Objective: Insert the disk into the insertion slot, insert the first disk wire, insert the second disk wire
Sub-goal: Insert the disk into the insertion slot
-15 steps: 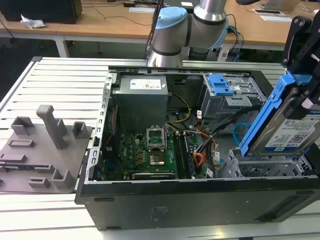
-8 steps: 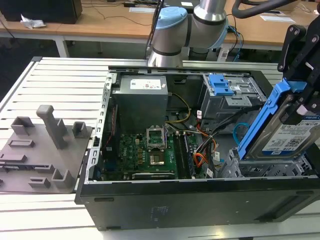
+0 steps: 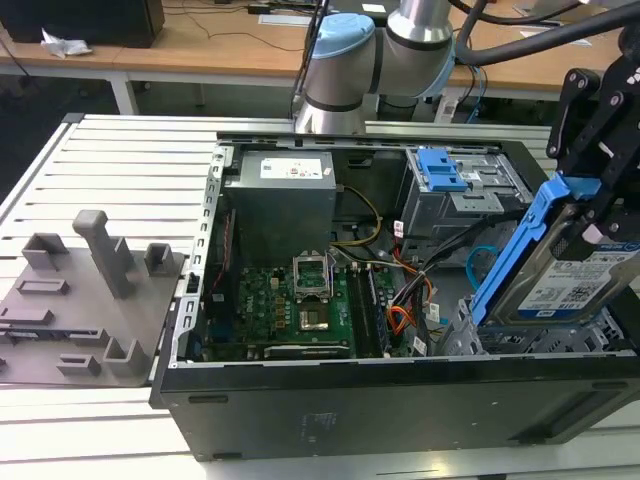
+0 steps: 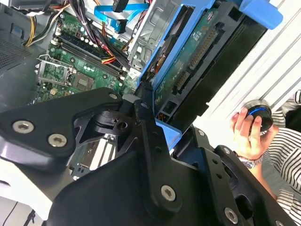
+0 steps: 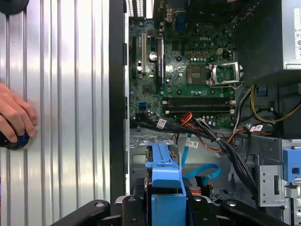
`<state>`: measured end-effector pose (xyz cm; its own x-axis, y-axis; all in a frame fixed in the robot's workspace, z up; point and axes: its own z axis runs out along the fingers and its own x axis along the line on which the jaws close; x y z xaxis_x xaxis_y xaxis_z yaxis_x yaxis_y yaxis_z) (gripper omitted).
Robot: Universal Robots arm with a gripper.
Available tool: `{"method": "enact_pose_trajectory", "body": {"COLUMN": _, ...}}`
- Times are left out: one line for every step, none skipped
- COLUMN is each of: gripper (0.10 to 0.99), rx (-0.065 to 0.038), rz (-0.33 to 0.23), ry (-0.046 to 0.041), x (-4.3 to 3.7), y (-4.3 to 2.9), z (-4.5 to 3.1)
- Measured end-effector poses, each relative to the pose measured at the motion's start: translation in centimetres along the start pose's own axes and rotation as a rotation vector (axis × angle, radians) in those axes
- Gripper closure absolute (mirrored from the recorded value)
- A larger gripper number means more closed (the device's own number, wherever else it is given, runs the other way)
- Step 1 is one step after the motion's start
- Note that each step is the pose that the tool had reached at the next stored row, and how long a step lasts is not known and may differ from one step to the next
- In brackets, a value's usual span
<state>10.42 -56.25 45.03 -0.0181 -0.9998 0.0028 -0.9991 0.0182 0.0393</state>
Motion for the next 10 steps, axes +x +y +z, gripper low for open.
{"method": "enact_pose_trajectory", "body": {"gripper": 0.722, "rx": 0.0, "rz": 0.0, "ry": -0.0001, "x": -0.16, "y": 0.0, "z": 0.02}}
{"method": "enact_pose_trajectory", "body": {"gripper": 0.722, "rx": 0.0, "rz": 0.0, "ry": 0.0003, "x": -0.58, "y": 0.0, "z": 0.0}}
{"method": "enact_pose_trajectory", "body": {"gripper": 0.722, "rx": 0.0, "rz": 0.0, "ry": 0.0002, "x": -1.68, "y": 0.02, "z": 0.02}}
{"method": "enact_pose_trajectory", "body": {"gripper": 0.722, "rx": 0.0, "rz": 0.0, "ry": 0.0, "x": -2.38, "y": 0.03, "z": 0.03}}
{"method": "enact_pose_trajectory", "body": {"gripper": 0.722, "rx": 0.0, "rz": 0.0, "ry": 0.0002, "x": -2.59, "y": 0.03, "z": 0.03}}
{"method": "enact_pose_trajectory", "body": {"gripper": 0.722, "rx": 0.0, "rz": 0.0, "ry": 0.0002, "x": -2.69, "y": 0.03, "z": 0.03}}
{"method": "enact_pose_trajectory", "body": {"gripper": 0.722, "rx": 0.0, "rz": 0.0, "ry": 0.0001, "x": -2.79, "y": 0.02, "z": 0.04}}
{"method": "enact_pose_trajectory", "body": {"gripper": 0.722, "rx": 0.0, "rz": 0.0, "ry": 0.0002, "x": -2.89, "y": -0.02, "z": 0.05}}
{"method": "enact_pose_trajectory", "body": {"gripper": 0.722, "rx": 0.0, "rz": 0.0, "ry": 0.0001, "x": -2.93, "y": -0.13, "z": 0.09}}
{"method": "enact_pose_trajectory", "body": {"gripper": 0.722, "rx": 0.0, "rz": 0.0, "ry": 0.0002, "x": -2.94, "y": -0.22, "z": 0.16}}
